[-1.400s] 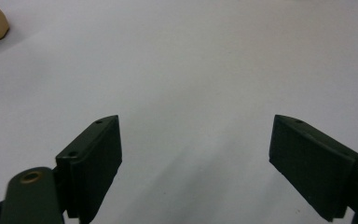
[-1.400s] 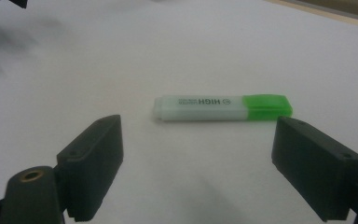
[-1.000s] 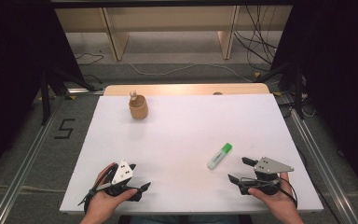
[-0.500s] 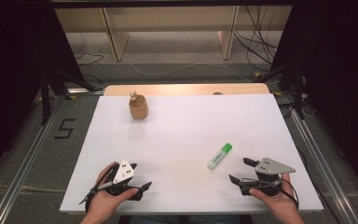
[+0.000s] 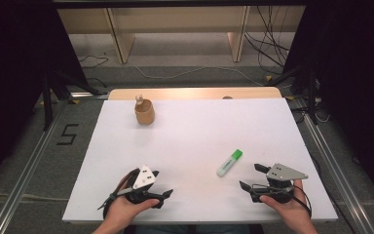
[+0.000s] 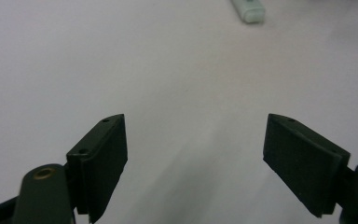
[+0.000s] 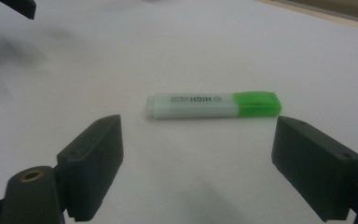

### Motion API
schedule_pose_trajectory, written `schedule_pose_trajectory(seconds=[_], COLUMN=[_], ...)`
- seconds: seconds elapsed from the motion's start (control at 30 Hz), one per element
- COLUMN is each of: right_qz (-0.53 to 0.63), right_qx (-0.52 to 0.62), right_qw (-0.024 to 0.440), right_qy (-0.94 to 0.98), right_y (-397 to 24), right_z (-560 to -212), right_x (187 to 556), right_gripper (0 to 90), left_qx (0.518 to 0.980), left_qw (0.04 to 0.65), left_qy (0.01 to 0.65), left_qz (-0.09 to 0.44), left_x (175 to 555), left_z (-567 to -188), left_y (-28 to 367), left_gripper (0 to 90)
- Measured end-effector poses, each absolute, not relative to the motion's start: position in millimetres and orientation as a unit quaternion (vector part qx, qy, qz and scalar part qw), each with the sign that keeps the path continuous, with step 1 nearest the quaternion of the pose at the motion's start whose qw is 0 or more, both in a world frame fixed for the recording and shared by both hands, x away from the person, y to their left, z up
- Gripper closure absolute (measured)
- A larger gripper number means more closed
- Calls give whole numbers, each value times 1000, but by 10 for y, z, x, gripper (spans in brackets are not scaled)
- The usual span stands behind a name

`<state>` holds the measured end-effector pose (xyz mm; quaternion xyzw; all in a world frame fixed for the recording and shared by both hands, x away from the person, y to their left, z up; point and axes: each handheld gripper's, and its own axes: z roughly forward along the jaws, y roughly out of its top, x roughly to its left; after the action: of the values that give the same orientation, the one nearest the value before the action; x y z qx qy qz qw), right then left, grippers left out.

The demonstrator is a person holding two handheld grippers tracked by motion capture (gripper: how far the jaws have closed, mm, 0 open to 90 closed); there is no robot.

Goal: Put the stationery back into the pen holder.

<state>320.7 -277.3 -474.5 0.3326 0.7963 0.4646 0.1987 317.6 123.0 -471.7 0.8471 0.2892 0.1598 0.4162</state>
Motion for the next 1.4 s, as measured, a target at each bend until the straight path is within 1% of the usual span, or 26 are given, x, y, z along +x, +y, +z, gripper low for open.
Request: schedule_pose_trajectory(seconds=[0.2, 0.4, 0.57, 0.7, 0.73, 0.9, 1.07, 1.2, 1.4], right_qz=[468, 465, 466, 467, 466, 469, 468, 468, 468], right_qx=[331, 337, 339, 342, 342, 340, 340, 341, 341], right_qw=[204, 206, 206, 208, 207, 209, 206, 206, 205], right_qy=[794, 792, 791, 789, 789, 788, 789, 789, 789], right_y=[-2797, -2822, -2832, -2844, -2847, -2851, -2851, -2849, -2842], right_z=[-4741, -4733, -4733, -4733, -4731, -4733, -4736, -4736, -4738], right_x=[3218, 3221, 3217, 3216, 3215, 3216, 3219, 3217, 3216], right_gripper=[174, 174, 174, 174, 174, 174, 174, 174, 174], left_qx=[856, 869, 869, 870, 871, 869, 868, 865, 865], left_qw=[415, 407, 403, 397, 394, 389, 383, 380, 380], left_qy=[263, 235, 238, 243, 244, 272, 285, 302, 305], left_qz=[162, 157, 160, 163, 163, 140, 138, 128, 120], left_x=[3303, 3489, 3677, 3820, 3853, 3974, 4045, 4075, 4084], left_z=[-4639, -4657, -4664, -4697, -4711, -4802, -4837, -4853, -4846], left_y=[732, 222, -122, -343, -390, -540, -614, -646, -692], left_gripper=[228, 251, 282, 316, 336, 379, 426, 446, 477])
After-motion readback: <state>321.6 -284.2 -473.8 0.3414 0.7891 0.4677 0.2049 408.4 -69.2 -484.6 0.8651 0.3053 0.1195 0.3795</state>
